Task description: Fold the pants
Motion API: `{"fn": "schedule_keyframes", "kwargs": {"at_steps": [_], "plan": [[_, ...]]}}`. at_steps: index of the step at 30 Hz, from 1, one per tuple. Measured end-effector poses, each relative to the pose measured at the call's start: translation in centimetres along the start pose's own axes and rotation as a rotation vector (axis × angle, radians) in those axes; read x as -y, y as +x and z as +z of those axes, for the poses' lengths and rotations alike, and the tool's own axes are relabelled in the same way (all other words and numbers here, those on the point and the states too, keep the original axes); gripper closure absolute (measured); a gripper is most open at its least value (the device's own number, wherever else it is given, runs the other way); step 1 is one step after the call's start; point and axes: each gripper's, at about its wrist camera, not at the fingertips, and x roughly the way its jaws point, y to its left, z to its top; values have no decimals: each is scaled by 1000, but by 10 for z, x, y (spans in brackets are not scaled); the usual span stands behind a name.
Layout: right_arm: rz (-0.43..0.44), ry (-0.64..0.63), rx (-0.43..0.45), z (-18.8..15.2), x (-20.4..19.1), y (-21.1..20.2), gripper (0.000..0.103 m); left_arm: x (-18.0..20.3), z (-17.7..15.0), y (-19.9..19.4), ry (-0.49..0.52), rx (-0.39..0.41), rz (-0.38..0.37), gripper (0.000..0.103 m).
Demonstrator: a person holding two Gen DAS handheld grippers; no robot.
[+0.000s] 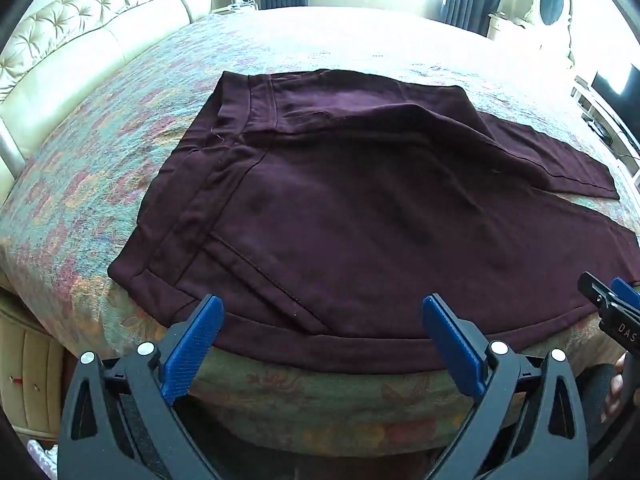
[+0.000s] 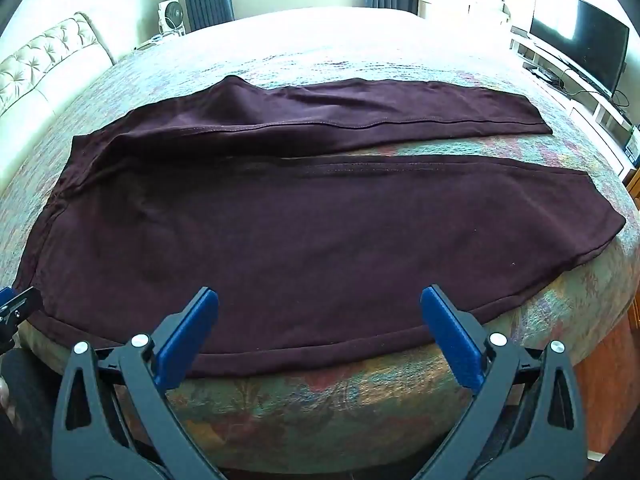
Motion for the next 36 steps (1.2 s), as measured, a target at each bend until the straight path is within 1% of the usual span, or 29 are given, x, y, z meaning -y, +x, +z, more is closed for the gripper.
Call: {"fn": "schedule_keyframes", "kwargs": {"at_steps": [1, 2, 8, 15, 36], "plan": [[3, -1, -163, 13, -18, 24, 2, 0, -5, 0, -4, -10, -11, 4], [1, 1, -161, 11, -17, 22, 2, -2, -4, 6, -11, -36, -22, 4], [1, 15, -174, 6, -8, 19, 2, 2, -2, 0, -6, -63, -29, 4], [-2, 12, -162, 5, -6, 18, 2, -9, 2, -2, -3, -92, -58, 4], [-4, 1, -167, 2, -8, 19, 2, -8, -3, -3, 5, -85, -50, 4]]}}
